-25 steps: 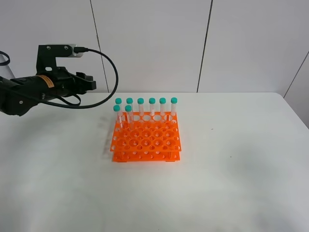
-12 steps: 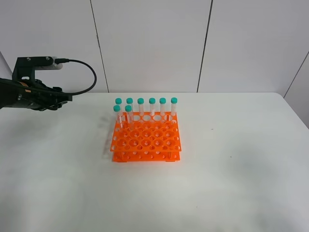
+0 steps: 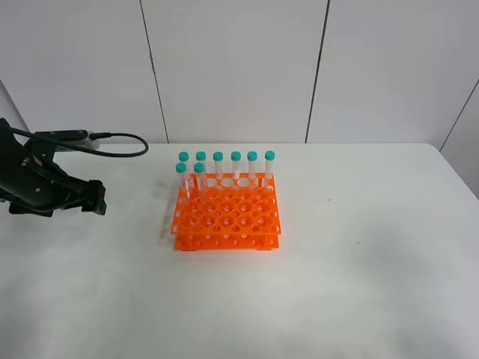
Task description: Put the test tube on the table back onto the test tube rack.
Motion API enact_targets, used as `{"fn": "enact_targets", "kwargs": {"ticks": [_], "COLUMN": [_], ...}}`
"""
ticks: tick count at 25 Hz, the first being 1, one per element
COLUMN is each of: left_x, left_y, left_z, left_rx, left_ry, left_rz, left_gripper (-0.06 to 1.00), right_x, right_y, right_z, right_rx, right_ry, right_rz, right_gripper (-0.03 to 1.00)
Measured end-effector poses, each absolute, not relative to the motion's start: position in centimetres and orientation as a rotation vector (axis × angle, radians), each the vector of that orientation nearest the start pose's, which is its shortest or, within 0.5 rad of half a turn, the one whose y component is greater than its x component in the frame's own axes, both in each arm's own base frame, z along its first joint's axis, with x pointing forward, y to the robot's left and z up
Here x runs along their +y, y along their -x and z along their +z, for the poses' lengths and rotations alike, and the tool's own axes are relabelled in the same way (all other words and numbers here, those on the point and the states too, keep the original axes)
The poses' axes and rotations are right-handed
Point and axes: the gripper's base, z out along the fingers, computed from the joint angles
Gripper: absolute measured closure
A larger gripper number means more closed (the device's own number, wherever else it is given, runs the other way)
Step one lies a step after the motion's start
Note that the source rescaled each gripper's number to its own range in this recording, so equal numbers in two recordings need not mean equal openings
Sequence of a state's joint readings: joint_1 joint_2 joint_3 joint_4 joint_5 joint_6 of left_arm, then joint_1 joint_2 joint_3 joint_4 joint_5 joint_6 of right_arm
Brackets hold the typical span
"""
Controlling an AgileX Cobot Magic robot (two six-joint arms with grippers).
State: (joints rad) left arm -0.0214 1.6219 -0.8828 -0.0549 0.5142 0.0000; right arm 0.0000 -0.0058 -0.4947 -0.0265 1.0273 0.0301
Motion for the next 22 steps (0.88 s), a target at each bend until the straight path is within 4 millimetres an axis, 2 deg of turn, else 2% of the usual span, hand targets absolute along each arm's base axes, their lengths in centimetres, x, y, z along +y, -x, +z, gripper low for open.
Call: {"fn": "enact_targets", "kwargs": {"ticks": [4, 9, 20, 22], "left_x": [-1.3, -1.4, -1.1, -1.0], "left_y": [-29.2, -27.4, -20.9, -19.4], "left_z": [19.5, 22.0, 27.6, 28.2], "left_rx": [2.768, 2.774, 2.851, 2.913], "left_ry": [-0.057, -0.089, -0.182, -0.196], "left_rz": [-0.109, -0.128, -0.083, -0.087], "left_gripper": [-0.05, -0.05, -0.05, -0.05], "right_x": [-0.2, -0.2, -0.2, -0.2], "right_y": [0.4, 0.4, 0.4, 0.4], "right_z": [27.9, 27.9, 27.9, 27.9], "right_rx": [2.010, 2.010, 2.010, 2.010], "right_ry": [-0.031, -0.031, -0.031, -0.031], "right_rz": [-0.012, -0.012, -0.012, -0.012], "right_gripper": [0.56, 0.56, 0.56, 0.56]}}
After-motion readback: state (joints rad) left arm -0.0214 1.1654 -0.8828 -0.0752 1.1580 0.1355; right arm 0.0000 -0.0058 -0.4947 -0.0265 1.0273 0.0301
